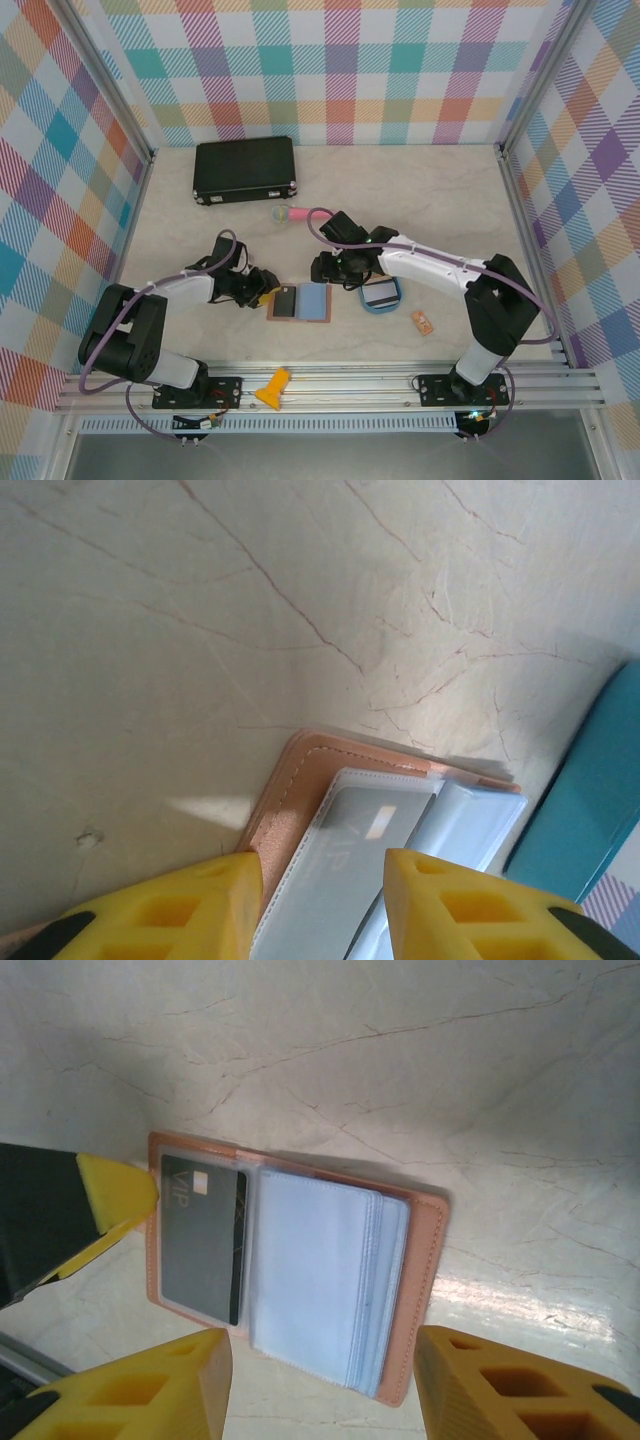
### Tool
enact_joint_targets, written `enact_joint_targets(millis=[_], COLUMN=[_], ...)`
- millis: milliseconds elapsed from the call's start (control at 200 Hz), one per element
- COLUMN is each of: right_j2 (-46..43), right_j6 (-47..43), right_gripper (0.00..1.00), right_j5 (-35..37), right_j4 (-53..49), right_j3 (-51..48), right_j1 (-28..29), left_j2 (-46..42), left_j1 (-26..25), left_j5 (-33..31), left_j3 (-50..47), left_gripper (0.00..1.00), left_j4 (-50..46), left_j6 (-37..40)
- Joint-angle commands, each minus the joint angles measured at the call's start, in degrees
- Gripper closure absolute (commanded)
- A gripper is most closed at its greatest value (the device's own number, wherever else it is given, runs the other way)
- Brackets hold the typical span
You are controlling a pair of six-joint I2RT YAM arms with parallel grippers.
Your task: Put the credit cards into the card holder
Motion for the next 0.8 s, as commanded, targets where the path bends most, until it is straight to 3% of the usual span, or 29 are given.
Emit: enact_joint_targets(millis=[0, 405, 480, 565, 630, 795], right_j2=[-1.9, -2.9, -3.5, -4.5, -5.2, -3.6], right_j6=[-0.7, -0.3, -0.3, -0.2, 0.0, 1.0], right_gripper=[0.49, 0.48, 0.48, 0.49, 0.48, 0.49], right_j5=[-2.3, -1.6, -1.4, -0.8, -0.7, -3.4], right_j4=[-0.4, -0.2, -0.1, -0.5, 0.0, 2.8], right_j3=[-1.2, -0.7, -1.1, -1.6, -2.3, -2.3], right_j1=[-0.1, -0.1, 0.0, 0.2, 0.8, 4.1], left_j2=[0.4, -5.7, -6.1, -6.5, -7.6, -10.0], left_j1=[-1.1, -1.7, -1.6, -0.6, 0.9, 6.1], left_j5=[-2.6, -3.8, -3.2, -0.8, -0.7, -0.1], left_j3=[-2.1, -3.8, -2.2, 1.1, 5.3, 13.0], left_gripper=[0.6, 0.6, 0.55, 0.45, 0.4, 0.37], left_j4=[-3.7, -4.3, -4.6, -5.3, -11.7, -26.4], left_j6=[-3.4, -7.2, -6.0, -3.1, 1.3, 12.0])
